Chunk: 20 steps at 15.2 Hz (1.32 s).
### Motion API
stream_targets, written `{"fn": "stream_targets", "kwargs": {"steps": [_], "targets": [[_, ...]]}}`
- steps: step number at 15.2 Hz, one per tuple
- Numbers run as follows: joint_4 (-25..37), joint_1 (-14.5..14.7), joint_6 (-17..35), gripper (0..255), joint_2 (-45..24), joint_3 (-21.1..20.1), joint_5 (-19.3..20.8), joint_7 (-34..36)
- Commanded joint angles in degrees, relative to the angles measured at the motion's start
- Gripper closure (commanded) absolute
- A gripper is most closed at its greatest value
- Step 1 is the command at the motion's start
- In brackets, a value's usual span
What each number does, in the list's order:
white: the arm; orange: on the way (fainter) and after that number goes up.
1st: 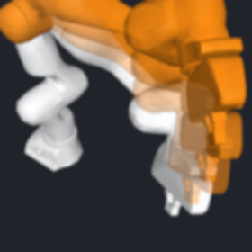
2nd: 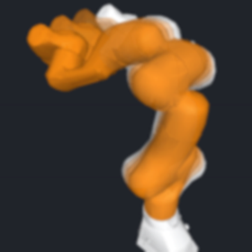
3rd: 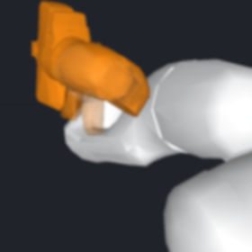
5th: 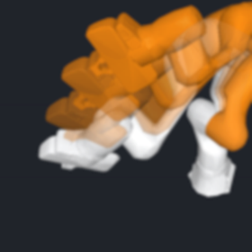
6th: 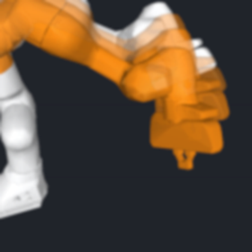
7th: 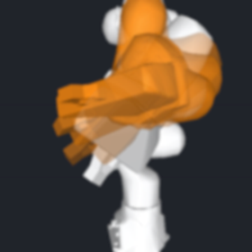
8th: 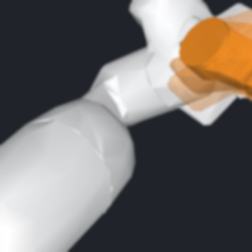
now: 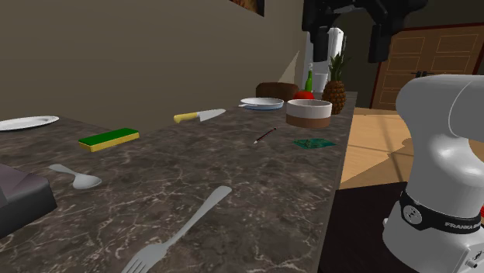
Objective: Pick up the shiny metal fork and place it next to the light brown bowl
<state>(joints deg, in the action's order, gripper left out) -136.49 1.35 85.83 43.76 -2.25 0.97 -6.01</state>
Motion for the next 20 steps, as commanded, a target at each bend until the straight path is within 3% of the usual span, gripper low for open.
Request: {"fn": "stream_targets", "kwargs": {"steps": [1,11,20], "targets": [[0.0,0.0,0.0,0,0.0,0.0,0.0,0.0],[5.7,3.6,14.0,0,-21.5,6.5,-0.4,-18.4],[17.7,6.3,20.2,0,-42.5,8.2,-4.9,-34.6]]}}
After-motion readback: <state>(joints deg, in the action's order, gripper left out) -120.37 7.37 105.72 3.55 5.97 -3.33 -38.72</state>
